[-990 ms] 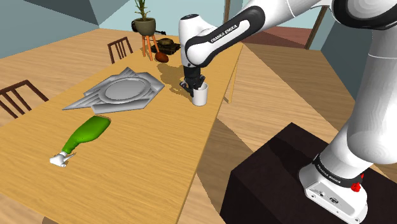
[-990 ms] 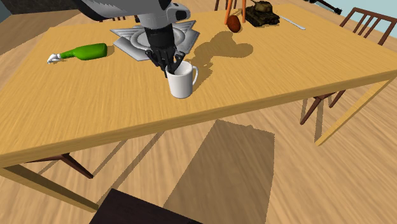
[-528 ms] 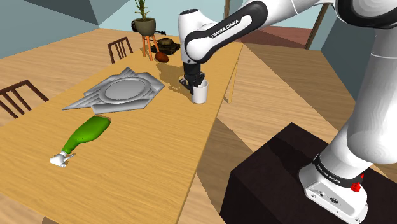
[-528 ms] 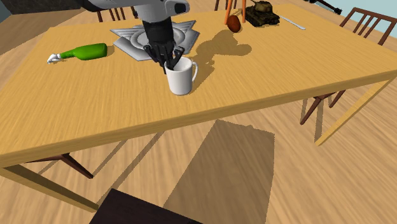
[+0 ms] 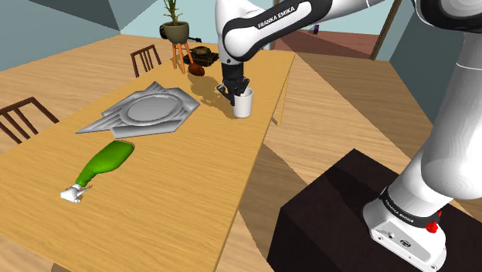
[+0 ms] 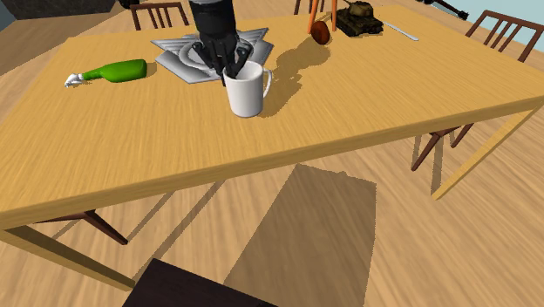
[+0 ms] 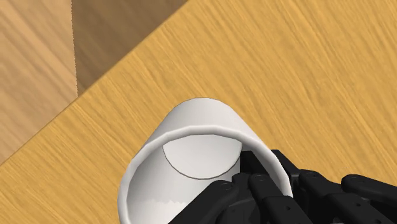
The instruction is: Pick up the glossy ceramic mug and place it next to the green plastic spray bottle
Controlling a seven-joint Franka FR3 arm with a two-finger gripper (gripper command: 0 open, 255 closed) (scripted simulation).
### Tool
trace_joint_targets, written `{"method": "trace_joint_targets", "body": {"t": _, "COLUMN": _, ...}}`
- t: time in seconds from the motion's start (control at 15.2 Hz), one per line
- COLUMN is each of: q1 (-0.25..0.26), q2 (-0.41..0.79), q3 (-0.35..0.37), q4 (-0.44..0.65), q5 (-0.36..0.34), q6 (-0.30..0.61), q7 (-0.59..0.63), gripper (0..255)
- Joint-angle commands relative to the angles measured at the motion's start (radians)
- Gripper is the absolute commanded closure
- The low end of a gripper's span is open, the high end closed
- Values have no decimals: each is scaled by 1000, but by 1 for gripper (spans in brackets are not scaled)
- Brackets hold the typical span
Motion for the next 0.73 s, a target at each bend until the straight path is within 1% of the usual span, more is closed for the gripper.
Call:
{"method": "trace_joint_targets", "body": {"t": 0.0, "q1": -1, "q2": -10, "q3": 1, "q4": 14, "q5": 4, "q6": -24, "q7": -4, "gripper": 255}}
{"method": "trace_joint_targets", "body": {"t": 0.66, "q1": -1, "q2": -41, "q3": 5, "q4": 108, "q5": 18, "q6": -147, "q7": -18, "gripper": 255}}
